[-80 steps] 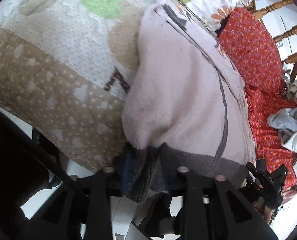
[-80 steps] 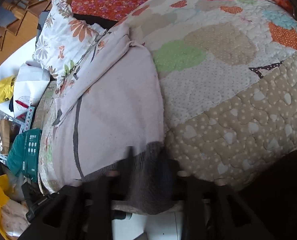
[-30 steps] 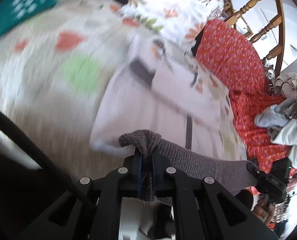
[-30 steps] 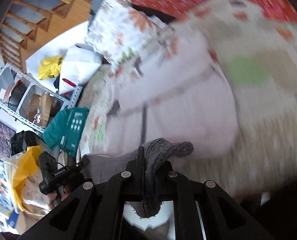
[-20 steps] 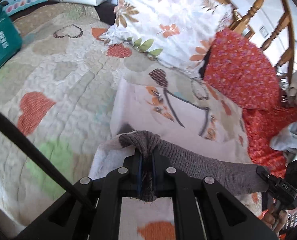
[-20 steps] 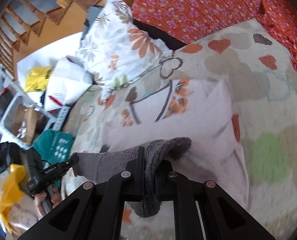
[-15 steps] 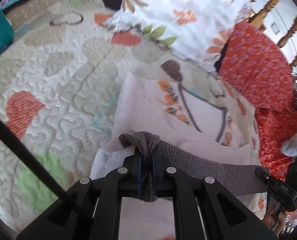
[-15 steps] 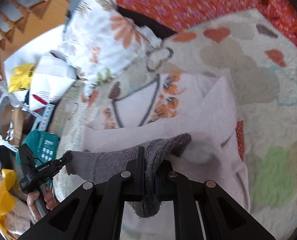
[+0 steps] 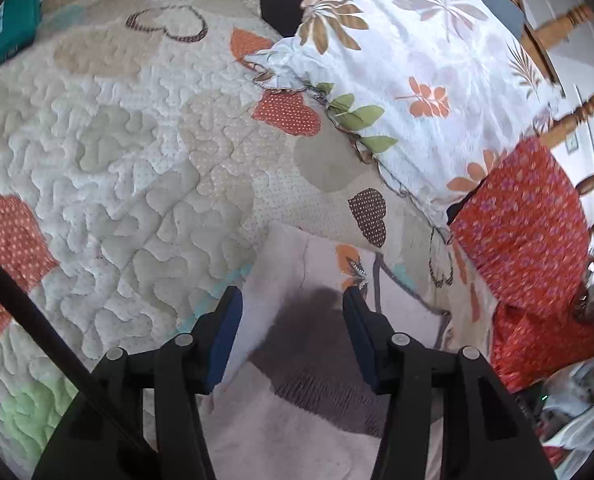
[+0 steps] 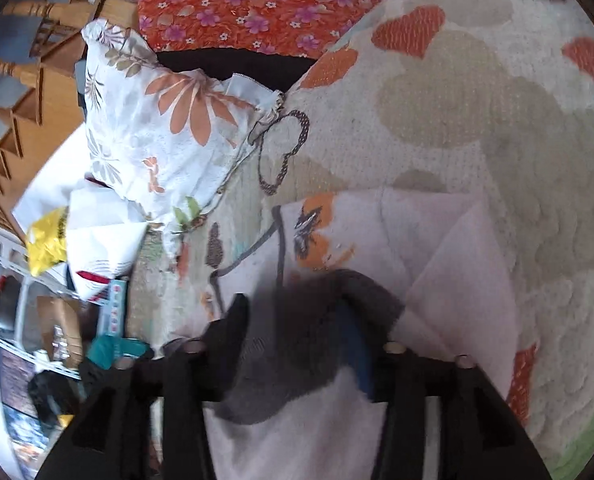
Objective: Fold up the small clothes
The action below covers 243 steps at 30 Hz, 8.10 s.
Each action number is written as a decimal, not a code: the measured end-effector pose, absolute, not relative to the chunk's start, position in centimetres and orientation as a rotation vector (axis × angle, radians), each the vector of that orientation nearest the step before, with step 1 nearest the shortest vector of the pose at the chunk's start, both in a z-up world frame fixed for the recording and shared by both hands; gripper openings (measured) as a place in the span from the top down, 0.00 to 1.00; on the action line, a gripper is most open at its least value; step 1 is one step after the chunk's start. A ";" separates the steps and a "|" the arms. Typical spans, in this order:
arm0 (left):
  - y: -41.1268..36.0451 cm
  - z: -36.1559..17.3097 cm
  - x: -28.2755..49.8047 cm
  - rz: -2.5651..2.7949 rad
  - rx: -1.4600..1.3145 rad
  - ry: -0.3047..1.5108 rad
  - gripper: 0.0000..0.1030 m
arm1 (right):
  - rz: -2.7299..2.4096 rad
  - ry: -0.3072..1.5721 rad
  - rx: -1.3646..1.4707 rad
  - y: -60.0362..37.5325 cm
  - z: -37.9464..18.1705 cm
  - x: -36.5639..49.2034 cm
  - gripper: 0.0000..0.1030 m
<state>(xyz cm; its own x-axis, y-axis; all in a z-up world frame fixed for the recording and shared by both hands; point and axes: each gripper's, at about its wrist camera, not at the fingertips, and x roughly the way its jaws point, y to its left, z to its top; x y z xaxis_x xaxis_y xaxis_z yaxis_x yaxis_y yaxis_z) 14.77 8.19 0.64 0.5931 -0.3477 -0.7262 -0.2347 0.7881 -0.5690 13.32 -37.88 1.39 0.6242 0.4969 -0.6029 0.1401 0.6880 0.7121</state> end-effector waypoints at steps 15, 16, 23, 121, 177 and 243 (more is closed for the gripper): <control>3.5 0.5 12.9 -0.100 -0.348 0.996 0.40 | 0.287 0.887 0.502 -33.5 4.5 12.3 0.59; 3.2 0.0 13.1 -0.087 -0.321 1.012 0.40 | 0.296 0.900 0.483 -32.9 4.0 12.5 0.59; 5.1 -2.3 14.1 0.056 -0.320 1.089 0.40 | 0.042 0.918 0.287 -33.9 1.2 13.7 0.63; 21.3 4.4 3.9 0.205 -0.710 0.889 0.29 | 0.347 0.859 -0.196 -6.3 4.7 3.6 0.92; -14.5 2.7 16.1 -0.459 -0.305 1.091 0.59 | 0.179 0.898 0.472 -37.9 4.6 14.3 0.59; -5.9 11.7 -9.0 0.023 -0.070 0.493 0.00 | -0.055 0.923 0.286 -34.4 4.5 -9.4 0.57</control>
<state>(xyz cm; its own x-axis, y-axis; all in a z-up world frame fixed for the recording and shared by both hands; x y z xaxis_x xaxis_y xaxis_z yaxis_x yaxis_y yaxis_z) -8.98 -5.86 11.74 0.8808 0.0057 -0.4735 -0.0393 0.9973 -0.0612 -9.43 -34.42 4.47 0.6053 0.0753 -0.7925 0.1683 0.9609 0.2198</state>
